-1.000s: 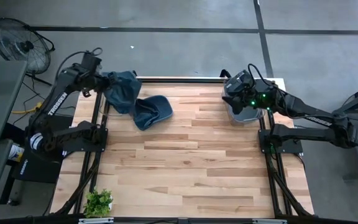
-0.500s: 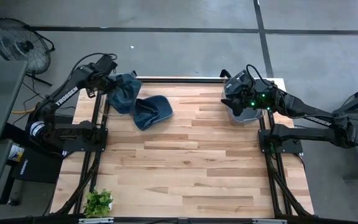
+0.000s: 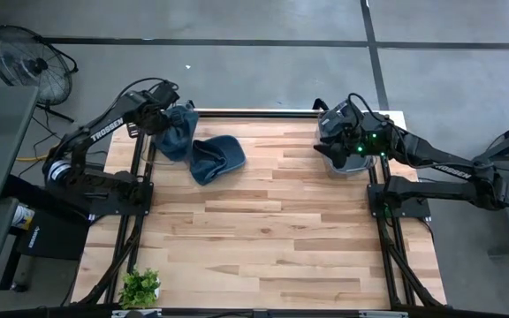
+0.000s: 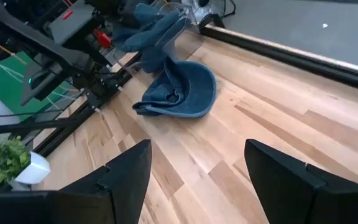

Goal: Pick & Place hat
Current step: Put the right blue cap into the left transparent bin

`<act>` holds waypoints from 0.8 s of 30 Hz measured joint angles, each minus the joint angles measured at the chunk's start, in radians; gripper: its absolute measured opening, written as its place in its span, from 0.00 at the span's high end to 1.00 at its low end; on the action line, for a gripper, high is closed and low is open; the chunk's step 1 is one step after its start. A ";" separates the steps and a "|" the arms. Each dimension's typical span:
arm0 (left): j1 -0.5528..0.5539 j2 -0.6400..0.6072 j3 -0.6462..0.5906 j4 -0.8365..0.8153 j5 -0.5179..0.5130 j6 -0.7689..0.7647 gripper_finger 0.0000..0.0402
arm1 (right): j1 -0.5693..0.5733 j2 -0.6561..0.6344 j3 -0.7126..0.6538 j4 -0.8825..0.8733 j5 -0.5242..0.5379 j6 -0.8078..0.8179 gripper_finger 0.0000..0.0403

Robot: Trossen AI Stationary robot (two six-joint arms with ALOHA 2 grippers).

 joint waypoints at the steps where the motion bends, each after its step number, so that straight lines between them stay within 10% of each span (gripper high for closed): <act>1: 0.000 0.004 0.000 0.003 -0.003 0.002 0.87 | 0.000 0.000 0.000 -0.005 -0.007 -0.001 0.38; 24: 0.000 0.008 0.000 -0.002 -0.039 0.032 0.35 | 0.000 0.000 0.000 -0.064 -0.052 -0.025 0.38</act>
